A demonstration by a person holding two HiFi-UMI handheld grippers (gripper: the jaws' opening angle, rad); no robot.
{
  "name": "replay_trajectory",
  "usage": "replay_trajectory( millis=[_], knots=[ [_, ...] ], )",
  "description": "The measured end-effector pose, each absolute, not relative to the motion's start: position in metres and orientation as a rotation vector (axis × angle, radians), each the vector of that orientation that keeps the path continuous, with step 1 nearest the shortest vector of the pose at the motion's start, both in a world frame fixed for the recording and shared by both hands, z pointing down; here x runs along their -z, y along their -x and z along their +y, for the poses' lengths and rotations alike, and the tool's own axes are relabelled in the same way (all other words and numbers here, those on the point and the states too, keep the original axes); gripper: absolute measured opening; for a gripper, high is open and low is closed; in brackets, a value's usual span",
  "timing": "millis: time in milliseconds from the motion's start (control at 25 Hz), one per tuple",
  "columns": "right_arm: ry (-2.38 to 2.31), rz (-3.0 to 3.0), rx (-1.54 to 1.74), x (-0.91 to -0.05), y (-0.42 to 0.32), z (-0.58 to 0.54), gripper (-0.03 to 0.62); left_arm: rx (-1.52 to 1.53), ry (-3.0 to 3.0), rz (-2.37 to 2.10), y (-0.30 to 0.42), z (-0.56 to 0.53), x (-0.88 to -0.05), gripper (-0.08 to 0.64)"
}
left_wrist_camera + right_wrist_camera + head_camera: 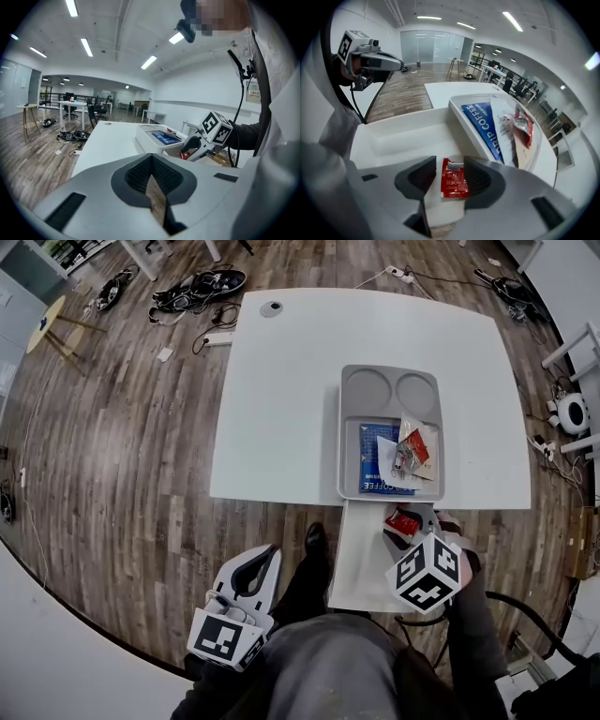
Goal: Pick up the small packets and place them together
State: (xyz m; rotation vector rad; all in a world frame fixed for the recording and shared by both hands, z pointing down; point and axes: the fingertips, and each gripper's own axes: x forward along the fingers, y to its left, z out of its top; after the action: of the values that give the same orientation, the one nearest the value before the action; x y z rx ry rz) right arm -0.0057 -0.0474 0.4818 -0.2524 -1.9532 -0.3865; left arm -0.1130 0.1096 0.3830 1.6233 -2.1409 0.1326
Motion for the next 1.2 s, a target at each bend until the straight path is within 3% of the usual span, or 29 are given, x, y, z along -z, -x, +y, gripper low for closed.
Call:
replay_trajectory(
  millis=[200, 320, 680, 720, 1040, 1200],
  knots=[
    [0.261, -1.924, 0.413, -0.487, 0.005, -0.049, 0.182, -0.141, -1.609, -2.138, 0.118, 0.109, -0.386, -0.003],
    [0.231, -1.929, 0.444, -0.487, 0.007, -0.053, 0.118, -0.141, -1.612, -2.133, 0.118, 0.107, -0.386, -0.003],
    [0.205, -1.902, 0.531, -0.488, 0.008, -0.060, 0.065, -0.145, -1.614, -2.132, 0.118, 0.103, -0.386, -0.003],
    [0.199, -1.900, 0.540, -0.488, 0.009, -0.062, 0.006, -0.146, -1.612, -2.132, 0.118, 0.103, -0.386, -0.003],
    [0.282, -1.937, 0.474, -0.482, 0.006, -0.046, 0.005, -0.142, -1.594, -2.146, 0.120, 0.107, -0.387, -0.003],
    [0.217, -1.900, 0.617, -0.479, 0.008, -0.057, 0.005, -0.139, -1.596, -2.144, 0.118, 0.106, -0.386, -0.003]
  ],
)
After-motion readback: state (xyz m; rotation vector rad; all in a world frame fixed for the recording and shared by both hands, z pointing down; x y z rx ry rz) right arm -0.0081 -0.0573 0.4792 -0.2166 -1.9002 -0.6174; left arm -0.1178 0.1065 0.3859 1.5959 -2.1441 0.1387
